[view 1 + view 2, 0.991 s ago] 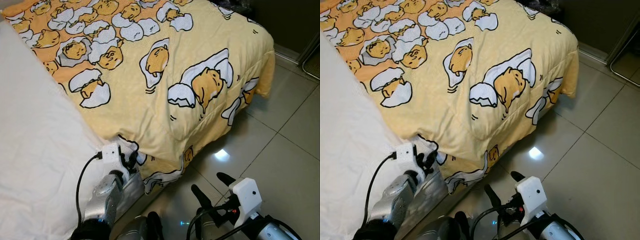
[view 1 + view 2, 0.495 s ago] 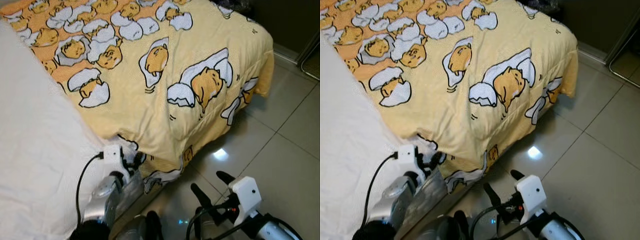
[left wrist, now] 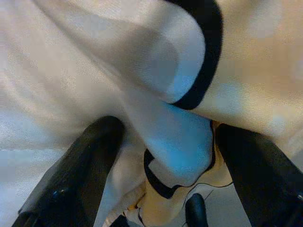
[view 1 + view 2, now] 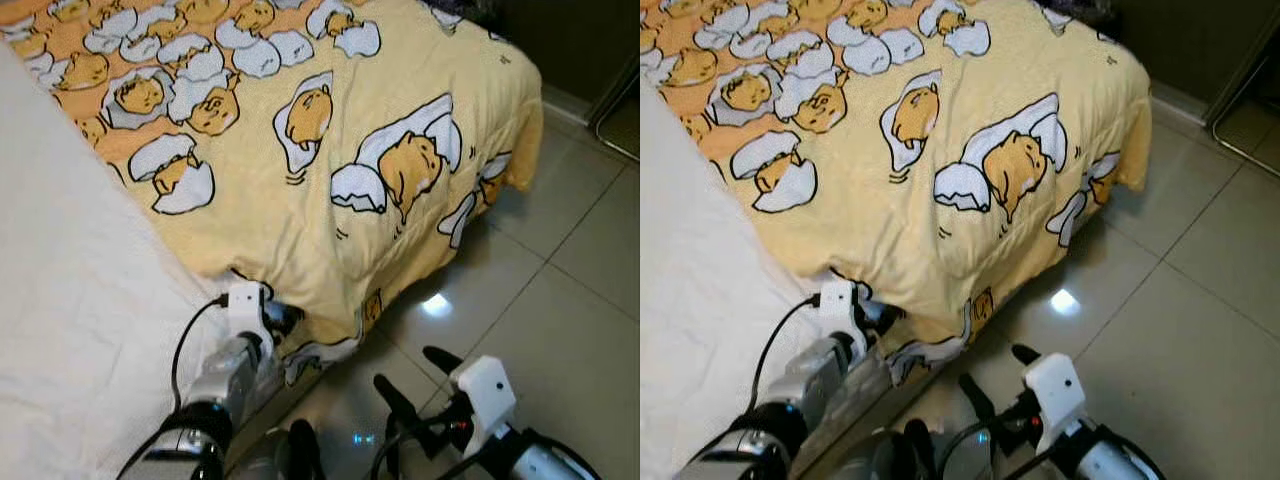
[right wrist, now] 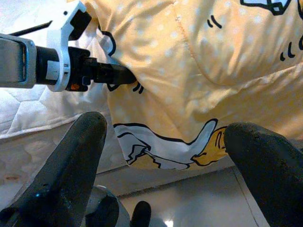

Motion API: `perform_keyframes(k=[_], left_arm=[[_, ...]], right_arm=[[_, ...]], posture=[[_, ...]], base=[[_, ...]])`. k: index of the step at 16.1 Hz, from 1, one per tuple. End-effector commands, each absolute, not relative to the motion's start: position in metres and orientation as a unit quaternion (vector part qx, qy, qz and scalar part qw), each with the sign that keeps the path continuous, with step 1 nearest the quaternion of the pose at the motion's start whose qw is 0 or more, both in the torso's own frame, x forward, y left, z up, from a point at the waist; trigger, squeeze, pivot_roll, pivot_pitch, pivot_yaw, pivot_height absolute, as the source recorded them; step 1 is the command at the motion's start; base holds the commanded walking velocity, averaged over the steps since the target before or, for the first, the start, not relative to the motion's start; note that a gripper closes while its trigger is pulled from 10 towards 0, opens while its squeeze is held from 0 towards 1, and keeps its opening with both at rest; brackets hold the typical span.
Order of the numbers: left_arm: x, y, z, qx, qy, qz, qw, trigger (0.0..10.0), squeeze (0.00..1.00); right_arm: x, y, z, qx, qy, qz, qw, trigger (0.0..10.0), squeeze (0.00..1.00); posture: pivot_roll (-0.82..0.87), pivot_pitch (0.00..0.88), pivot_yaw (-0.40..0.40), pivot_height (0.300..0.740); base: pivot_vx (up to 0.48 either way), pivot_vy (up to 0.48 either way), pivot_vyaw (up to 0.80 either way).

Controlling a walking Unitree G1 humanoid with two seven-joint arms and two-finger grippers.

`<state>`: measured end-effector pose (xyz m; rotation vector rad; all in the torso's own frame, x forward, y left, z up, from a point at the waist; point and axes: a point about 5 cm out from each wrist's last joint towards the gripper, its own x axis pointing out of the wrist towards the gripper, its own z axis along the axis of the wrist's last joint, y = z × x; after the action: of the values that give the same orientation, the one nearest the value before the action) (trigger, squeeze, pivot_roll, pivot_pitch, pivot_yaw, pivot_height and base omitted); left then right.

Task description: Clean up the room

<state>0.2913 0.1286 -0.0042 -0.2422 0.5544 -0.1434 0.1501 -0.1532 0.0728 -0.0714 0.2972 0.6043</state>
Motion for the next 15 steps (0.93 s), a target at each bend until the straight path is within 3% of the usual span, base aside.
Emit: perform_keyframes(k=[1,2,3,4,15], left_arm=[[0.288,0.139,-0.01,-0.118,0.284,-0.048,0.95,10.0,0.0],[0.289,0.139,-0.01,-0.137,0.281,-0.045,0.949,10.0,0.51],[0.289,0.138,-0.01,-0.153,0.278,-0.045,0.947,0.0,0.8],[0.287,0.141,-0.012,-0.15,0.281,-0.033,0.947,0.0,0.0],[0.276,0.149,-0.024,-0.234,0.295,-0.007,0.926,0.0,0.0]], right_arm=[[0.147,-0.148,0.074,-0.031,0.144,0.31,0.939,10.0,0.0],[0.147,-0.148,0.074,-0.03,0.145,0.311,0.939,10.0,0.0],[0.146,-0.147,0.073,-0.03,0.146,0.312,0.938,10.0,0.0],[0.146,-0.147,0.073,-0.029,0.146,0.313,0.938,10.0,0.0],[0.149,-0.147,0.073,-0.031,0.148,0.323,0.934,10.0,0.0]], posture=[[-0.33,0.24,0.157,0.74],[-0.33,0.24,0.157,0.74],[-0.32,0.241,0.157,0.74],[-0.32,0.241,0.157,0.74],[-0.32,0.231,0.15,0.74]], base=[[0.0,0.0,0.0],[0.0,0.0,0.0],[0.0,0.0,0.0],[0.0,0.0,0.0],[0.0,0.0,0.0]])
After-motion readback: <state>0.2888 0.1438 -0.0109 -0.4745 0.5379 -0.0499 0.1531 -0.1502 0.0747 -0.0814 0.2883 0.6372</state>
